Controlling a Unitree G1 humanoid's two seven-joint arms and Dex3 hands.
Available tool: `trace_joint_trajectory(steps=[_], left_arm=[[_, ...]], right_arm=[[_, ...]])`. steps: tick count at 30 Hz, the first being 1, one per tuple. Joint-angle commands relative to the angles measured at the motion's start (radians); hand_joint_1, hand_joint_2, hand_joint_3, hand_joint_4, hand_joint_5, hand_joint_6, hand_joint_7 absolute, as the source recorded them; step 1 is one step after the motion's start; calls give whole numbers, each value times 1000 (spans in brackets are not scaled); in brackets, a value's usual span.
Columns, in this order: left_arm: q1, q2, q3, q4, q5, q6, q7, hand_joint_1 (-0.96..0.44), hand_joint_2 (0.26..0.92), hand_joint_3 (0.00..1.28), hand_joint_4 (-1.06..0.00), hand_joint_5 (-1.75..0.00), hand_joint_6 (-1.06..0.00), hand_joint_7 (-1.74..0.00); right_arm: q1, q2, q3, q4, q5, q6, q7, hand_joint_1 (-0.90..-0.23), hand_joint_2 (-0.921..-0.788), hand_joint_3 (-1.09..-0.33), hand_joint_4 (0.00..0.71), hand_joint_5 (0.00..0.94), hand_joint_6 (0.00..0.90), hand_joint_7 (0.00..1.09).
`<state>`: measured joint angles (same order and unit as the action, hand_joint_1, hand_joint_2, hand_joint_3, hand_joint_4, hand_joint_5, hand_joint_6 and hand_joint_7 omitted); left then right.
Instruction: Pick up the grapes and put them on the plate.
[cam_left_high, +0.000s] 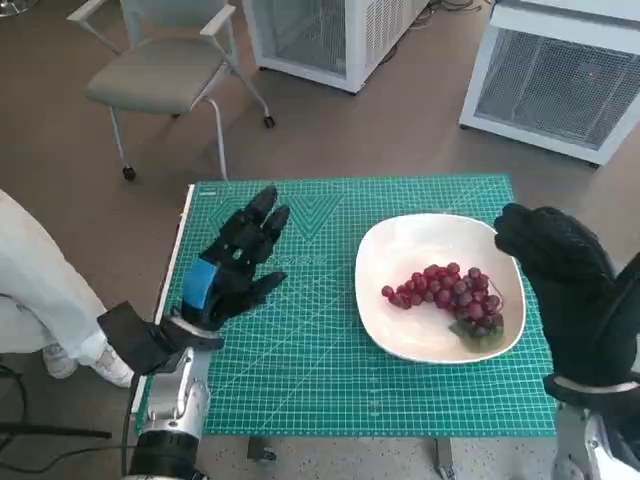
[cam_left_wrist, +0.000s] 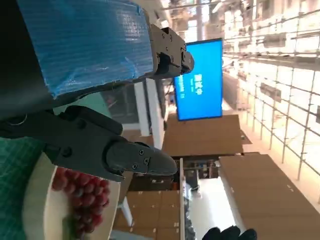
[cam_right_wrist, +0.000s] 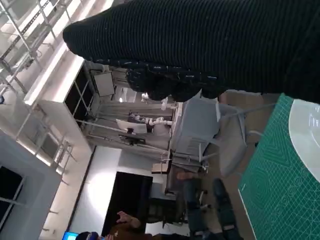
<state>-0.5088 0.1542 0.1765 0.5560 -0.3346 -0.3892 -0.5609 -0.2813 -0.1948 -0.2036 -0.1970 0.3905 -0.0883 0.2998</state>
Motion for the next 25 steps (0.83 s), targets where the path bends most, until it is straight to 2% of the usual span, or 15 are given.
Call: trace_joint_trajectory(steps=[1,15,25], left_arm=[[20,13,-1,-38,-1,18,-6,-448,921,159,-225,-10,-327,-21],[12,12,8,-21,-25,-10,-67,-444,921,239,-228,-5,-327,-9],[10,15,13,-22,-34,-2,-91,-469,921,248,-234,-5,-327,-6]], right_arm=[[4,-4,6,16,0,14,7,-337,-921,-587,476,813,263,969],[5,-6,8,24,-1,9,12,-336,-921,-590,476,812,257,964],[8,-8,6,24,5,13,18,-337,-921,-591,474,813,255,966]])
